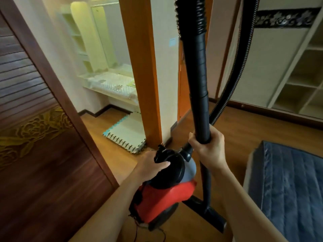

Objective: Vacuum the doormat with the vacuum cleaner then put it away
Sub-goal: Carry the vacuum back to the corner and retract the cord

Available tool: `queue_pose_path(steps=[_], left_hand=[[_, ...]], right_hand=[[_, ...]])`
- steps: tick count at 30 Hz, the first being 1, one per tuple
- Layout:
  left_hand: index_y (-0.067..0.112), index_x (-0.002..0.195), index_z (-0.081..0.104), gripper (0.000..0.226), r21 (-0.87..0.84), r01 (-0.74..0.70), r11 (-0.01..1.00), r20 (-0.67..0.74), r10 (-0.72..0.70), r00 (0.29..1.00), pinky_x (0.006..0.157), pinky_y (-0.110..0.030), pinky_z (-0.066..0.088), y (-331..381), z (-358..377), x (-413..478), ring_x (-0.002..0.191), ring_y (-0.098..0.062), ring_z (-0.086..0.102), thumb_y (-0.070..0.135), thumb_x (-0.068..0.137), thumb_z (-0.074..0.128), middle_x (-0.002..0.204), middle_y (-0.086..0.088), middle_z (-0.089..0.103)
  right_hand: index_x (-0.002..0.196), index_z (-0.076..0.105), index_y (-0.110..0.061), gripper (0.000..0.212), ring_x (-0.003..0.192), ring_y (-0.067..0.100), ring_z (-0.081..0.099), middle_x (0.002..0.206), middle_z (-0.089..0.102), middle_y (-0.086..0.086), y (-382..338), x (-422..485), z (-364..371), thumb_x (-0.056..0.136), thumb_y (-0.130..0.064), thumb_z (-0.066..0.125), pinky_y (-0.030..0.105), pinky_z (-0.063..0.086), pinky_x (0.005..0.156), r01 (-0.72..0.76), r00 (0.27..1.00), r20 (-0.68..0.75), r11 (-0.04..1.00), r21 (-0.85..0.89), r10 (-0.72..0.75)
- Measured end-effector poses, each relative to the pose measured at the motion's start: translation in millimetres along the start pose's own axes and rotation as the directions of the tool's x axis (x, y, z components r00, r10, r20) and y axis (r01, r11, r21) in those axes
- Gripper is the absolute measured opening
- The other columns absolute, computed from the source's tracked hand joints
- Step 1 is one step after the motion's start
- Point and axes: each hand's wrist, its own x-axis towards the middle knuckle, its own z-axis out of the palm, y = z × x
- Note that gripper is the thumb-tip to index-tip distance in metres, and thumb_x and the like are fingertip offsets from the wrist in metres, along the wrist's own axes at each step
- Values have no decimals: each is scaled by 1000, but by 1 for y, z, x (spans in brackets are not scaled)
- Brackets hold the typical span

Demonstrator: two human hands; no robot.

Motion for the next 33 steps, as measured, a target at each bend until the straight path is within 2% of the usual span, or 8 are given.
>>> queue_pose_path(steps=[3,7,10,13,16,20,30,33], left_hand=[[28,67,63,22,44,-45,998,-12,45,999,59,-28,47,12,9,42,62,1,61,35,87,70,60,14,63],[24,85,72,24,80,-96,992,-30,98,995,70,-31,53,18,17,104,82,-8,68,46,84,64,80,8,72],[19,77,71,31,58,-86,995,-23,88,996,62,-32,52,20,22,153,71,-7,67,48,82,65,71,5,71],[27,56,58,34,5,-87,996,8,87,996,47,-15,36,22,27,204,53,3,57,33,86,72,51,14,57],[29,52,53,41,-63,-109,992,63,113,992,47,-11,34,21,29,265,47,4,54,23,87,73,44,19,54],[23,55,56,37,-184,-66,981,162,96,982,45,-24,34,20,26,348,36,0,46,26,86,75,43,14,50],[19,55,50,42,-261,-151,954,277,224,934,43,-23,31,57,15,503,34,-3,42,31,89,71,41,12,46],[18,53,48,45,-258,-172,951,320,252,913,41,-22,30,71,23,540,32,-4,41,30,89,72,39,12,44]], right_hand=[[72,52,-31,47,55,11,54,64,58,-9,21,29,-16,81,11,72,16,46,53,0,999,-43,998,-55,-2],[73,55,-19,30,55,25,53,63,55,10,55,66,-30,80,5,73,39,52,53,-41,996,-84,995,-91,33],[71,53,-14,23,54,27,51,61,53,9,87,91,-33,78,-1,71,46,48,52,-80,992,-111,987,-137,66],[71,53,-14,27,54,25,51,61,53,5,121,120,-31,79,4,72,44,48,51,-141,983,-137,978,-155,120],[72,54,-12,27,52,14,53,60,55,2,151,158,-23,80,7,72,30,48,50,-173,974,-172,971,-164,144],[70,52,-19,38,48,-1,53,57,57,-12,182,220,-9,80,12,70,10,43,51,-227,949,-258,961,-157,182],[74,57,-14,26,58,27,58,66,58,12,241,352,-8,81,3,75,35,55,56,-268,902,-407,924,-273,141],[75,58,-15,25,57,27,58,66,59,13,259,378,-20,81,3,75,34,55,55,-280,893,-431,911,-304,131]])
